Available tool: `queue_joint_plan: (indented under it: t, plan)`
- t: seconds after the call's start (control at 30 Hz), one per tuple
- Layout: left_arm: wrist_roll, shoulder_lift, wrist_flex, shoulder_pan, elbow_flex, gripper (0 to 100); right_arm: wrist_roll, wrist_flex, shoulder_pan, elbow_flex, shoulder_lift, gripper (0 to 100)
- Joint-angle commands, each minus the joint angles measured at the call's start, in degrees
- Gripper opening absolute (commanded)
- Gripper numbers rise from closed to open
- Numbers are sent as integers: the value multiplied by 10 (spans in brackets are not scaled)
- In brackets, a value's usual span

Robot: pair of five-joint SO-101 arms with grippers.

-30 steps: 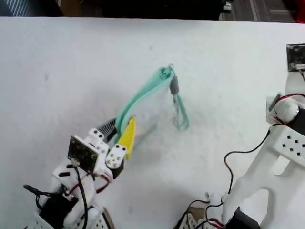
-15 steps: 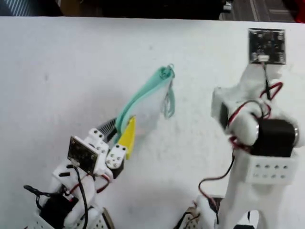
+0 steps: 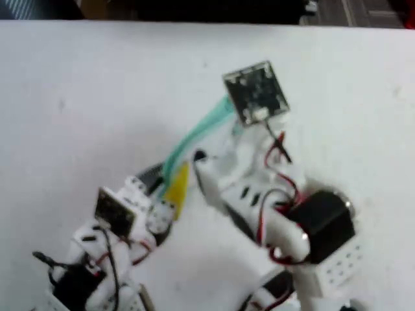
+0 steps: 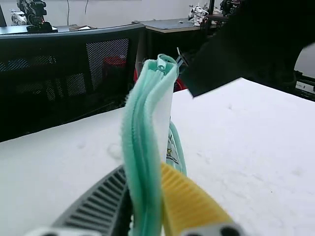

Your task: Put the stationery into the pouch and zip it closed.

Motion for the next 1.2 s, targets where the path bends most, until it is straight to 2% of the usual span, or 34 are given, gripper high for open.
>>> queue_joint_plan:
  t: [0.0,0.17,0.43,0.67,0.97,1.17]
  plan:
    - [-4,3,0,9,2,22,-33,13,-9,-22,32,279]
    - [-4,3,1,10,2,22,-82,-22,-6,-81,62,279]
    - [-4,3,1,10,3,22,-162,-12,7,-183,131,279]
    - [-4,3,1,9,3,22,-165,12,10,-187,200,279]
    - [-4,3,1,10,3,22,-162,13,10,-186,211,279]
    - [-5,3,2,12,1,22,-160,13,11,-186,292,276]
